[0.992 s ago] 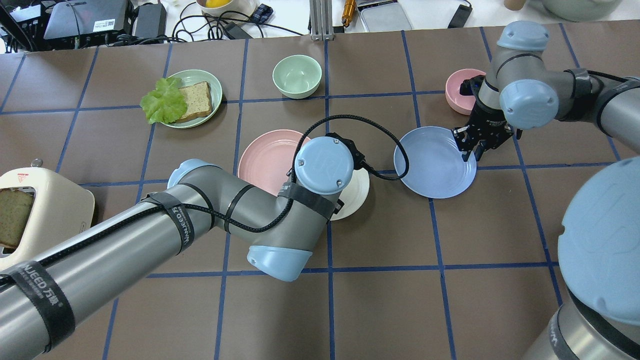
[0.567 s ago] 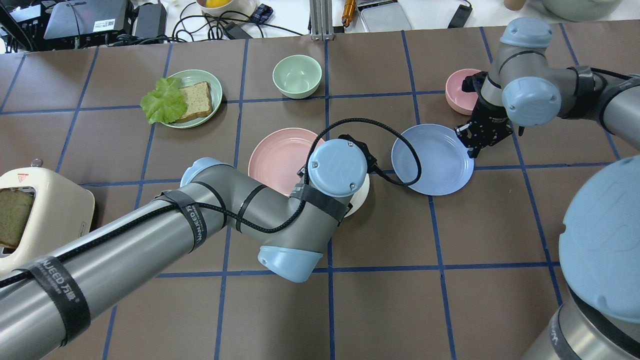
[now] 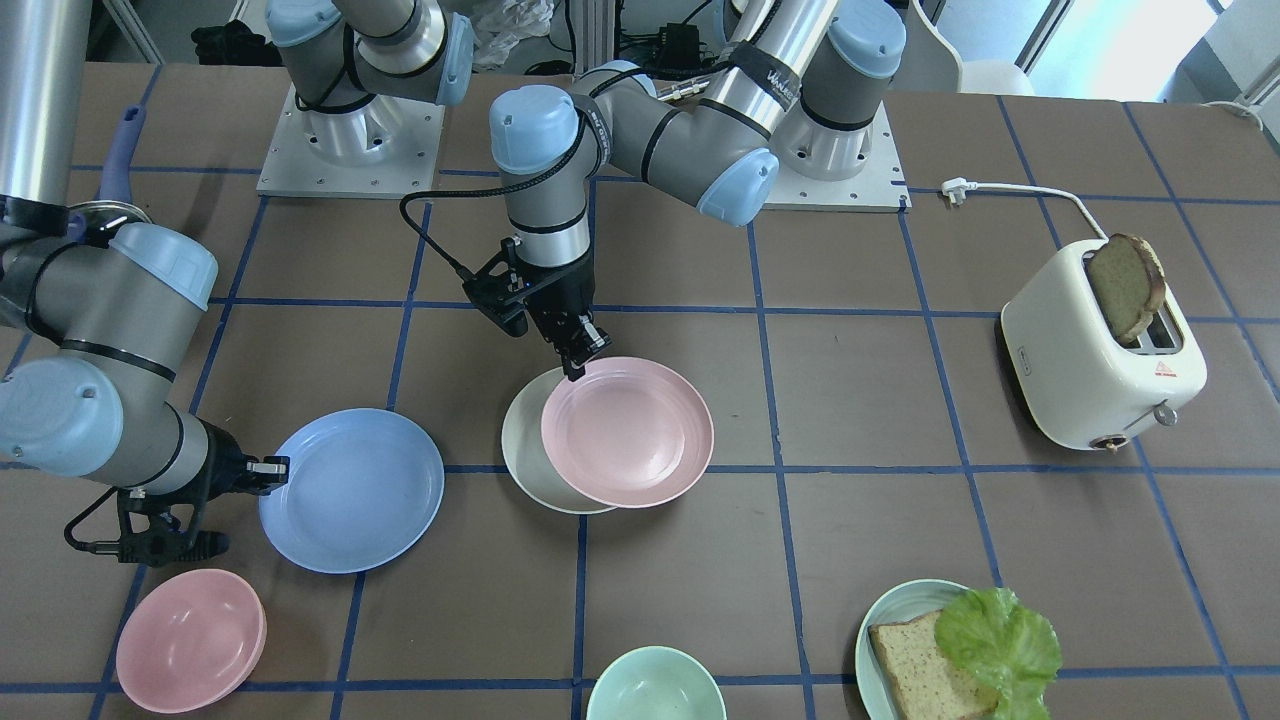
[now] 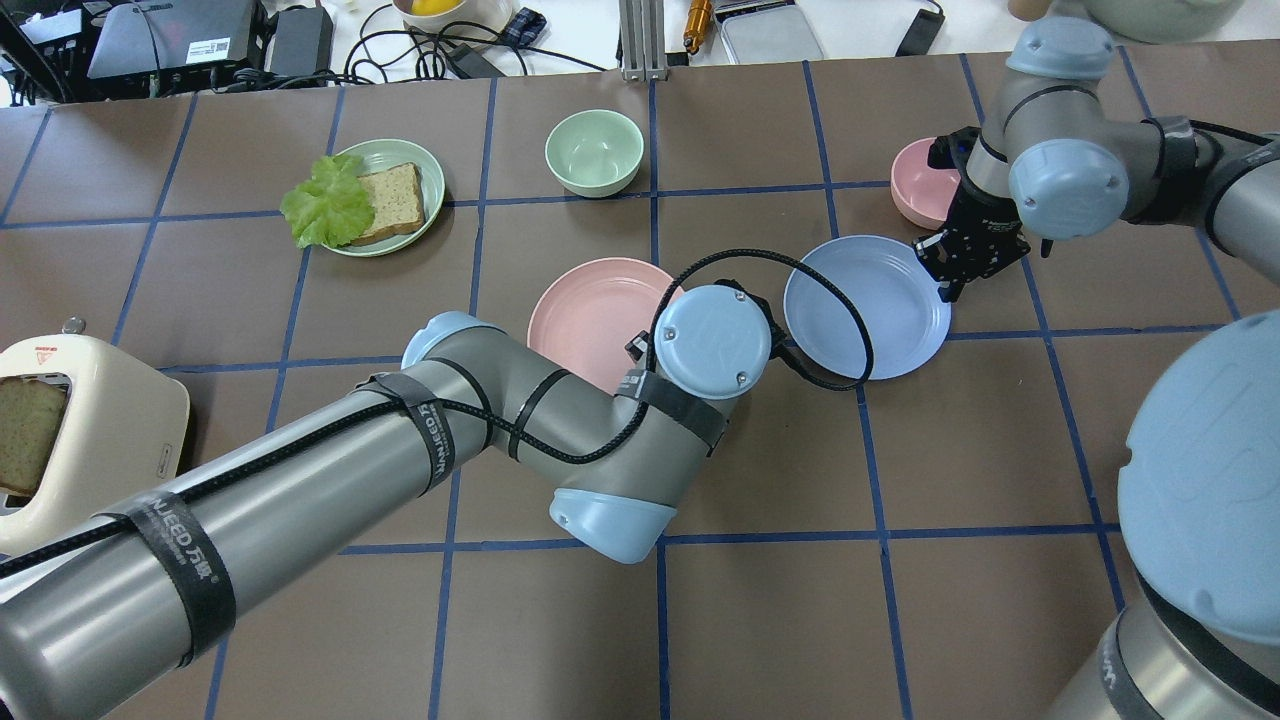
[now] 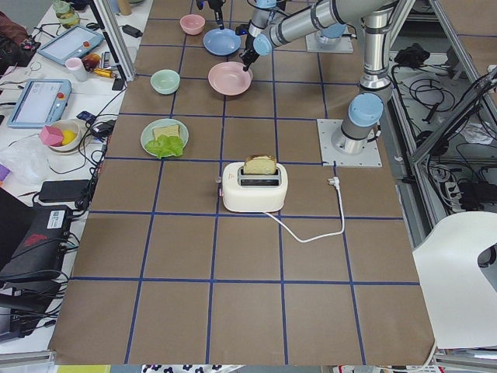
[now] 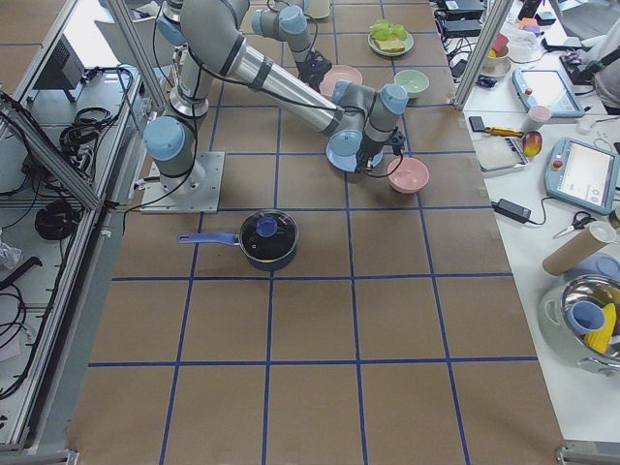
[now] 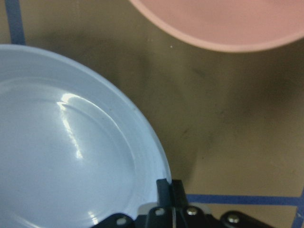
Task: Stack three plates with pink and blue
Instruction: 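Lower pink plate onto cream plate while right gripper grasps and lifts blue plate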
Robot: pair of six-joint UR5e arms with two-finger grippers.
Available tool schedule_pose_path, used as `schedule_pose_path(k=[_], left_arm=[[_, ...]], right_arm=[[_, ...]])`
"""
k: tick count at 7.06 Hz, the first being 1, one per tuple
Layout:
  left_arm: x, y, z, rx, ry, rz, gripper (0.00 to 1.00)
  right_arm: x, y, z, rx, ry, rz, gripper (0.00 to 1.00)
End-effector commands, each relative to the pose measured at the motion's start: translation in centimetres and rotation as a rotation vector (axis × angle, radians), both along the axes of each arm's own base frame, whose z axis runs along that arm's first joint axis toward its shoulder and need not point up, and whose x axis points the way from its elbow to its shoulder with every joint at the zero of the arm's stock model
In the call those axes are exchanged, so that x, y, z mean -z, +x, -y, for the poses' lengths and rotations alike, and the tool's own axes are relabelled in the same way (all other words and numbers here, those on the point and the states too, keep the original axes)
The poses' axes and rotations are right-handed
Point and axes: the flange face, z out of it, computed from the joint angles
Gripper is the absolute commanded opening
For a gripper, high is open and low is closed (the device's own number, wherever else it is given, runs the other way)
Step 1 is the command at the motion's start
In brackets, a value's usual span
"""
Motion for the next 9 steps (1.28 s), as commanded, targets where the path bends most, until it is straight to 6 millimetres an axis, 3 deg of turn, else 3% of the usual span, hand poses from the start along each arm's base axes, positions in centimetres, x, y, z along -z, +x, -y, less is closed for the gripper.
schedule_pose_path(k=[1, 3, 5, 9], left_arm=[[0.2, -2.0, 0.1, 0.030, 0.015, 0.010, 0.00], [0.2, -3.1, 0.1, 0.043, 0.027, 0.013, 0.00], [1.3, -4.0, -0.9, 0.053, 0.050, 0.033, 0.00], [1.9, -4.2, -1.5, 0.025, 0.071, 0.046, 0.00]], right_arm=[[-0.7, -0.1, 0.3, -0.003, -0.009, 0.004, 0.00], [-2.2, -0.3, 0.8, -0.030, -0.011, 0.010, 0.00], [-5.6, -0.6, 2.0, -0.048, 0.011, 0.009, 0.00], [-5.9, -0.9, 2.6, -0.041, 0.021, 0.016, 0.00]])
